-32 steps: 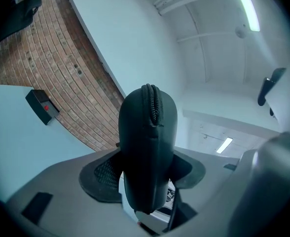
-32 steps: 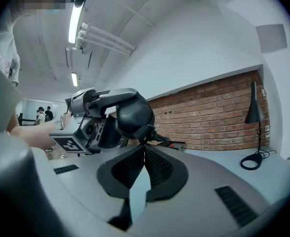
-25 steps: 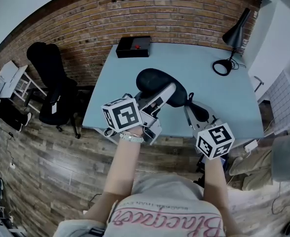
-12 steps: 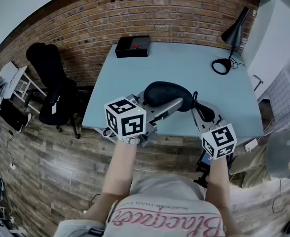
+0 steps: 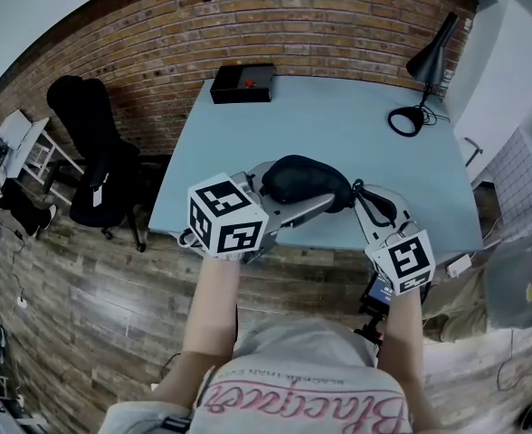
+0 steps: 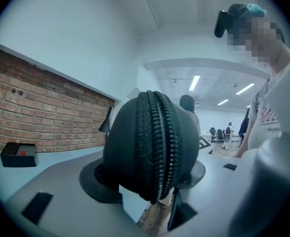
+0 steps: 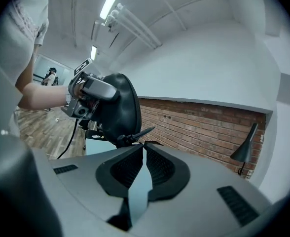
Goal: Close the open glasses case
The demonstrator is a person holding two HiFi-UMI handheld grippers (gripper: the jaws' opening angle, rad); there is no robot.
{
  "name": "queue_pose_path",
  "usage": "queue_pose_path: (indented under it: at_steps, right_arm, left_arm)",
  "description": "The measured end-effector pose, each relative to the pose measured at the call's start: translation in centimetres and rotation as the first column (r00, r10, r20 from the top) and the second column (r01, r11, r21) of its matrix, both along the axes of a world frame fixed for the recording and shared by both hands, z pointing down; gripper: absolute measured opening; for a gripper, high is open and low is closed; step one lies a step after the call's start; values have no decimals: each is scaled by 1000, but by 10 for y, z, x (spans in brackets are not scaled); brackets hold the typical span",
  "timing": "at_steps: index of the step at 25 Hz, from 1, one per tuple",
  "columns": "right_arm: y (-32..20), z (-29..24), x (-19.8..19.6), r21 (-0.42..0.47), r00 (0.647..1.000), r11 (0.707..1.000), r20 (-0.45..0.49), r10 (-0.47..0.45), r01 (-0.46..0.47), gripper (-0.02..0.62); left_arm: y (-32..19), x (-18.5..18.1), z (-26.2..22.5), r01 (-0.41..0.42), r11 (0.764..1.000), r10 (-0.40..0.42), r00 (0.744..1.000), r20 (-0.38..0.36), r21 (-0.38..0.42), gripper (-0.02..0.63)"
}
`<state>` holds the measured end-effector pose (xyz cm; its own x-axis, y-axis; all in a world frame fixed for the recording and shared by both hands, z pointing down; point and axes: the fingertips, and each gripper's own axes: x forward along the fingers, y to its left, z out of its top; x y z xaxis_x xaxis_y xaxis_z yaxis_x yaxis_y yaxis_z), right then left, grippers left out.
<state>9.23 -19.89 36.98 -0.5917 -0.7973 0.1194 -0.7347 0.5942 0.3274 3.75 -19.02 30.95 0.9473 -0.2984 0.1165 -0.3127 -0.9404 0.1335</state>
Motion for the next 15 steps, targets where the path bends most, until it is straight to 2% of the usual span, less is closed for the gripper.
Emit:
queue_pose_path:
  at_steps: [6, 9, 13, 15]
  right_arm:
    - [3, -11, -4, 84, 999, 996, -49, -12, 16, 34]
    - [5, -15, -5, 128, 993, 991, -120, -9, 25, 34]
    - [3, -21, -8, 165, 977, 986, -213, 18, 18, 34]
    - [1, -22, -9, 173, 969, 985, -245, 25, 18, 34]
  left_arm:
    - [6, 3, -4, -53, 996, 48, 995, 86, 65, 258]
    - [8, 4, -4, -75, 993, 62, 989, 136, 89, 258]
    - [8, 8, 7, -91, 987, 55, 966, 251, 134, 258]
    - [7, 9, 8, -85, 985, 42, 963, 268, 152, 258]
